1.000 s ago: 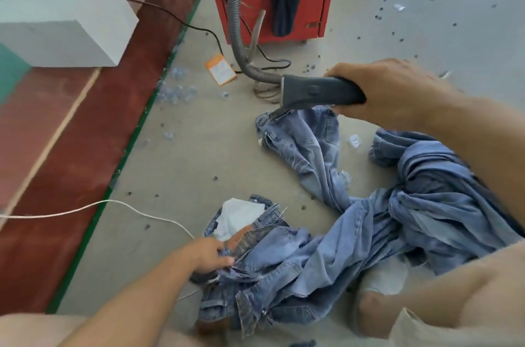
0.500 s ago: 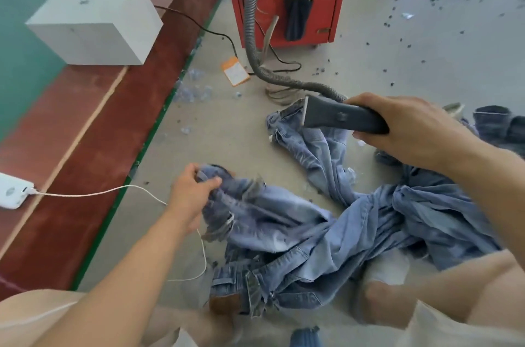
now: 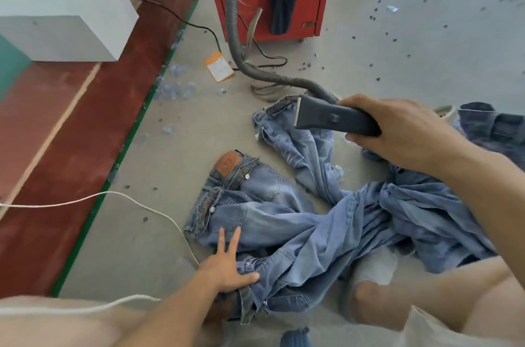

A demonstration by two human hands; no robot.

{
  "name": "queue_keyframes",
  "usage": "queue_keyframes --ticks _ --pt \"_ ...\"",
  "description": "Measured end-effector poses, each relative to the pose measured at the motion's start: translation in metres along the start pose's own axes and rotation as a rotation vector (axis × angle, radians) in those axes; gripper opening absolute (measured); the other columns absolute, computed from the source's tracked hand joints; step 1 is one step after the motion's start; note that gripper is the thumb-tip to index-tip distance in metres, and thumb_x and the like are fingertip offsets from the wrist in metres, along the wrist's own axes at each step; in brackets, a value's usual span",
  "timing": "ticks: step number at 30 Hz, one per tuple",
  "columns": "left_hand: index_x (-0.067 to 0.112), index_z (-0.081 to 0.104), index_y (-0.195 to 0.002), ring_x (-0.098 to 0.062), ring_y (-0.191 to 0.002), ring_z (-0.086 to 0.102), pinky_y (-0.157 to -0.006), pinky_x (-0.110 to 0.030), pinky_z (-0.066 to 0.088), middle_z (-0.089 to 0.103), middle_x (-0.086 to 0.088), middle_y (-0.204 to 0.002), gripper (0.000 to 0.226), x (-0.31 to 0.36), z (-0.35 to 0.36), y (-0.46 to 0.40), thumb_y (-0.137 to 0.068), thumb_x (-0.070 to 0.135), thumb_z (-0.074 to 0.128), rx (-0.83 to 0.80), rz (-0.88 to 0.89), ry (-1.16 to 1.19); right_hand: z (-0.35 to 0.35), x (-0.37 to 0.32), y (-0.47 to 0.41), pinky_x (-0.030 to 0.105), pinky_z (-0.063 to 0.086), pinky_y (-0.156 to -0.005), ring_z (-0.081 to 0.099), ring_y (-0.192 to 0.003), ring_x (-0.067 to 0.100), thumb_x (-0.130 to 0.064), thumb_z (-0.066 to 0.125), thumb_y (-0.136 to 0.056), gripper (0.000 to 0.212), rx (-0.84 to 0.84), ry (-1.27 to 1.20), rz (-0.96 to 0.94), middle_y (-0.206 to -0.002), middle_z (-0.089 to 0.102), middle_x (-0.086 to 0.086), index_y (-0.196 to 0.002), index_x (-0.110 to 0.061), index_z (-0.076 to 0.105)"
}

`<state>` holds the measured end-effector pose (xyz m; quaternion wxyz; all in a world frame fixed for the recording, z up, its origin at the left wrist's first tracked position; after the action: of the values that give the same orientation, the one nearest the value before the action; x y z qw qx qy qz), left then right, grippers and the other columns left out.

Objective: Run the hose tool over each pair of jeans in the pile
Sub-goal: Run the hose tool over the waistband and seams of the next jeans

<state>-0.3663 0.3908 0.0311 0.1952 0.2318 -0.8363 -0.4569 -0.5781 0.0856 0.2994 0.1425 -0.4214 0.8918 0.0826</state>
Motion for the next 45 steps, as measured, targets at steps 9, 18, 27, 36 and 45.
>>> queue_keyframes --ticks 9,18,27,36,45 --pt "0.009 0.07 -0.091 -0.018 -0.054 0.056 -0.054 -0.024 0.047 0.064 0.0 -0.065 0.038 0.036 -0.083 0.051 -0.079 0.044 0.077 -0.516 0.195 -0.236 -0.007 0.008 -0.006 0.039 0.046 -0.07 0.057 -0.08 0.021 -0.045 0.06 -0.09 0.042 0.002 -0.052 0.029 -0.091 0.062 -0.013 -0.129 -0.049 0.048" --pt "0.016 0.057 -0.136 -0.031 -0.123 0.058 -0.104 -0.043 0.047 0.061 -0.014 -0.134 0.056 -0.001 -0.191 -0.044 -0.089 0.041 0.075 0.584 -0.011 1.133 -0.02 0.015 -0.008 0.036 0.042 -0.066 0.056 -0.077 0.021 -0.039 0.068 -0.095 0.043 0.133 -0.111 0.093 -0.088 0.063 -0.01 -0.131 -0.047 0.047" --pt "0.009 0.022 -0.157 -0.038 -0.136 0.047 -0.107 -0.043 0.045 0.043 -0.018 -0.153 0.089 0.009 -0.046 -0.081 -0.092 0.056 0.062 0.144 -0.145 -0.053 0.0 0.017 -0.016 0.035 0.039 -0.066 0.059 -0.078 0.02 -0.04 0.063 -0.093 0.042 -0.002 -0.027 0.061 -0.09 0.067 -0.011 -0.13 -0.049 0.047" --pt "0.009 0.068 -0.11 -0.02 -0.072 0.065 -0.065 -0.029 0.053 0.069 -0.006 -0.084 0.032 -0.039 -0.1 -0.003 -0.087 0.029 0.077 0.066 -0.241 0.614 -0.004 0.002 -0.01 0.037 0.04 -0.069 0.052 -0.08 0.018 -0.047 0.06 -0.091 0.04 -0.017 -0.047 0.032 -0.09 0.058 -0.015 -0.129 -0.049 0.046" --pt "0.009 0.073 -0.081 -0.02 -0.047 0.068 -0.041 -0.026 0.054 0.072 -0.011 -0.066 0.015 -0.004 -0.205 0.099 -0.089 0.022 0.071 0.081 0.056 1.823 -0.002 -0.008 0.011 0.038 0.045 -0.075 0.063 -0.085 0.018 -0.051 0.065 -0.093 0.046 -0.072 -0.071 -0.013 -0.098 0.07 -0.015 -0.132 -0.057 0.042"
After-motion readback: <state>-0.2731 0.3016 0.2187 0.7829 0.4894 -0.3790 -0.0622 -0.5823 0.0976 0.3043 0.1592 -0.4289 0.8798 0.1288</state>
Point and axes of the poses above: each hand's wrist, its own y-axis away from the middle knuckle, its own z-axis out of the palm, x = y × z, the point moved 3 cm from there along -y, towards the middle knuckle
